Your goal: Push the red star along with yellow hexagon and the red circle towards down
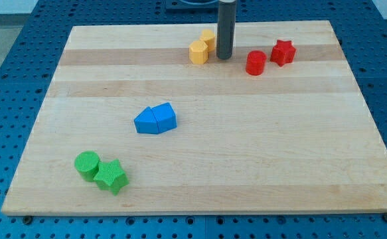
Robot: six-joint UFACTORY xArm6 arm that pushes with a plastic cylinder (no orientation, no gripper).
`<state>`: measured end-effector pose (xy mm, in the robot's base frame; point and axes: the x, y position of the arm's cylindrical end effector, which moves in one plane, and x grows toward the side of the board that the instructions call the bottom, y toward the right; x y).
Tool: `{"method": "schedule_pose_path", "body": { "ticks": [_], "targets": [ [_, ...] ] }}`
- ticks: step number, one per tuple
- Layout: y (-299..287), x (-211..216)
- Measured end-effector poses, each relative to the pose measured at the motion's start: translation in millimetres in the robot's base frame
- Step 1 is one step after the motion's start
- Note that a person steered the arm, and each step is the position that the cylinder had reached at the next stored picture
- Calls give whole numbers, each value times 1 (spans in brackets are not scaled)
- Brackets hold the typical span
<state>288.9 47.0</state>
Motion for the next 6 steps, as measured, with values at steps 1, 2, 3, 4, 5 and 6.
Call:
{"method": "schedule_pose_path", "body": {
  "ticks": [1,2,3,4,5,6],
  "targets": [
    [0,-23],
    [0,-45],
    [-4,-47],
    [-40,-52],
    [-42,-52],
    [-45,-50]
  ]
}}
